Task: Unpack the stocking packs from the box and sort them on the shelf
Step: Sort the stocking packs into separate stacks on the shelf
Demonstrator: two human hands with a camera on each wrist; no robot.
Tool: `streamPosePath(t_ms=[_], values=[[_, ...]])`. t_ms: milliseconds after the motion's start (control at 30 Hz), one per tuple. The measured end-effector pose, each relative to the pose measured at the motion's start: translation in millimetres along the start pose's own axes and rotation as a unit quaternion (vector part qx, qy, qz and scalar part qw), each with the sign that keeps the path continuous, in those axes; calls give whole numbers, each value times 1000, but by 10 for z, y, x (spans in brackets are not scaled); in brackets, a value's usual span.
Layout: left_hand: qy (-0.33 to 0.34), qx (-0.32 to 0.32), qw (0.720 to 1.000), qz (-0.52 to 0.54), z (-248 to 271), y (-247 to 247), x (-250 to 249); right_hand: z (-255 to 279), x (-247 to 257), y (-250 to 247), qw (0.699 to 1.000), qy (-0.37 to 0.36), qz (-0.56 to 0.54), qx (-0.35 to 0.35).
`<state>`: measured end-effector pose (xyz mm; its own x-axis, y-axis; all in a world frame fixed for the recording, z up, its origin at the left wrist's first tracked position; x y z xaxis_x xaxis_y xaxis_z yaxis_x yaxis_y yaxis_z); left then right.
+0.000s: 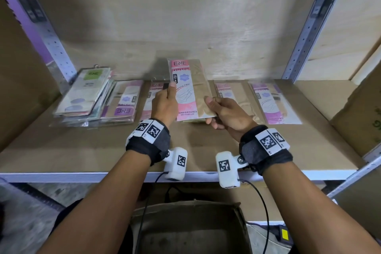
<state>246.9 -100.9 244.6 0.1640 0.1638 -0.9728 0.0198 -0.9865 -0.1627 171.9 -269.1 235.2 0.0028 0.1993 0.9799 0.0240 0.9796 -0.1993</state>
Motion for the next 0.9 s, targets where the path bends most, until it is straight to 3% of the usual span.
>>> streamPosePath(t_ms=[133, 300, 433, 533, 633, 767, 900], values=[[-50, 27, 994, 98, 18, 59, 101, -2, -58, 24, 999, 10, -49, 13], [-36, 28, 998, 49, -2, 53, 77, -27, -148, -63, 1000, -7, -21, 2], [-33, 113, 993, 4, 48, 210, 68, -51, -231, -222, 999, -6, 0, -32], [-12, 147, 989, 18, 90, 313, 32, -61, -273, -326, 999, -5, 16, -45], [-54, 159, 983, 79, 151, 387, 51, -75, -310, -403, 998, -3, 20, -56], [-124, 191, 961, 157, 195, 495, 71, -95, -365, -598, 994, 19, 39, -103], [-111, 228, 957, 143, 181, 652, 8, -133, -384, -891, 981, 57, 73, -170]])
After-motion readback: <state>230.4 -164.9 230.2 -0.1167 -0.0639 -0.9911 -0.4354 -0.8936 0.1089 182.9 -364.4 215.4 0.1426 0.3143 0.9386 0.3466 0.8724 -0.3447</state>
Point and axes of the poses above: each hand's wrist, its own z-axis away from the middle knuckle, its own y-axis out of the palm, x = y × z, the point moved 8 cm from there along -z, towards the middle knuckle, and after that the axes turned 10 degrees about z, right-handed, at the moved point
